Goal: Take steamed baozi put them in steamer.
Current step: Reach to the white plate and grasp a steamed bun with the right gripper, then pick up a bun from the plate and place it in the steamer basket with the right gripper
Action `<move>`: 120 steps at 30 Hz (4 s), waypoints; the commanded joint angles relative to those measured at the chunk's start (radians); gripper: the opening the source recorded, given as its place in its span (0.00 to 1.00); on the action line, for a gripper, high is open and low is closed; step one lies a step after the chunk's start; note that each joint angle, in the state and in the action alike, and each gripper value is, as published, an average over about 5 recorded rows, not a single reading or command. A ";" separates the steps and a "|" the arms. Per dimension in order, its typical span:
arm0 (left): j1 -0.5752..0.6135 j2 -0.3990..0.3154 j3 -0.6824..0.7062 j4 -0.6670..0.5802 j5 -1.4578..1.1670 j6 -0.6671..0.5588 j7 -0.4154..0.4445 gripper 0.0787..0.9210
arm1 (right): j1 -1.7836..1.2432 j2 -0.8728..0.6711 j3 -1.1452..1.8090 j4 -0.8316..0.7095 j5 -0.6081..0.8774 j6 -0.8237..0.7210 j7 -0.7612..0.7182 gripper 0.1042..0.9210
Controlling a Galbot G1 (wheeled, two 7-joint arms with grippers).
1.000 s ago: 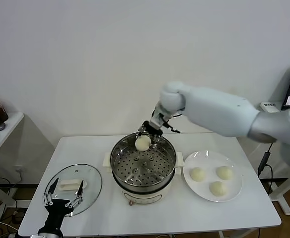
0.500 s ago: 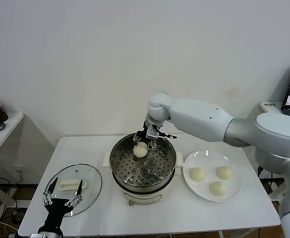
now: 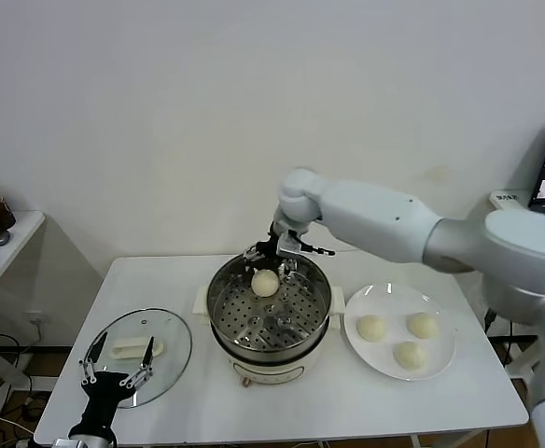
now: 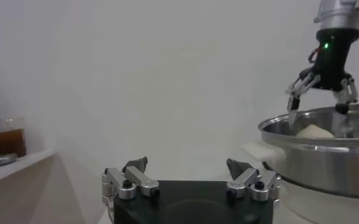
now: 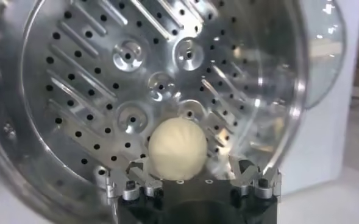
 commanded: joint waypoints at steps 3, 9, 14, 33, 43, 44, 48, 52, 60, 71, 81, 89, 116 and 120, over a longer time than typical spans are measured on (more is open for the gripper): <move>0.001 0.027 -0.001 -0.019 -0.038 0.027 -0.003 0.88 | 0.213 -0.565 -0.086 0.522 0.386 -0.834 -0.121 0.88; 0.000 0.038 0.001 -0.016 -0.040 0.027 -0.002 0.88 | 0.152 -0.780 -0.128 0.562 0.313 -0.933 -0.147 0.88; -0.005 0.040 0.002 -0.009 -0.039 0.024 0.003 0.88 | -0.009 -0.822 -0.089 0.531 0.225 -0.901 -0.134 0.88; 0.000 0.027 -0.014 -0.002 -0.023 0.021 0.008 0.88 | -0.505 -0.563 0.282 0.213 0.090 -0.834 -0.059 0.88; 0.004 0.023 -0.027 0.000 -0.020 0.019 0.009 0.88 | -0.527 -0.434 0.324 0.086 0.037 -0.793 -0.033 0.88; 0.004 0.023 -0.027 0.000 -0.020 0.019 0.009 0.88 | -0.527 -0.427 0.325 0.079 0.036 -0.793 -0.032 0.88; 0.004 0.021 -0.028 0.001 -0.019 0.019 0.009 0.88 | -0.526 -0.409 0.323 0.066 0.035 -0.797 -0.038 0.88; 0.004 0.019 -0.028 0.002 -0.018 0.019 0.009 0.88 | -0.527 -0.406 0.320 0.066 0.031 -0.803 -0.049 0.88; 0.001 0.019 -0.028 0.003 -0.017 0.019 0.008 0.88 | -0.519 -0.417 0.321 0.079 0.032 -0.814 -0.069 0.83; 0.000 0.029 -0.024 -0.006 -0.021 0.019 0.009 0.88 | -0.303 -0.574 0.266 0.223 0.151 -0.835 -0.103 0.47; -0.034 0.050 0.001 0.000 -0.033 0.039 0.005 0.88 | 0.309 -0.587 -0.086 0.447 0.532 -0.969 -0.105 0.44; -0.045 0.053 0.004 0.010 -0.030 0.046 0.001 0.88 | 0.373 -0.332 -0.158 0.533 0.776 -1.156 0.011 0.44; -0.055 0.036 -0.030 0.028 -0.012 0.046 0.000 0.88 | -0.071 0.200 -0.069 0.105 0.738 -1.289 0.188 0.44; -0.055 0.035 -0.033 0.027 -0.012 0.045 0.000 0.88 | -0.089 0.217 -0.067 0.086 0.725 -1.288 0.183 0.45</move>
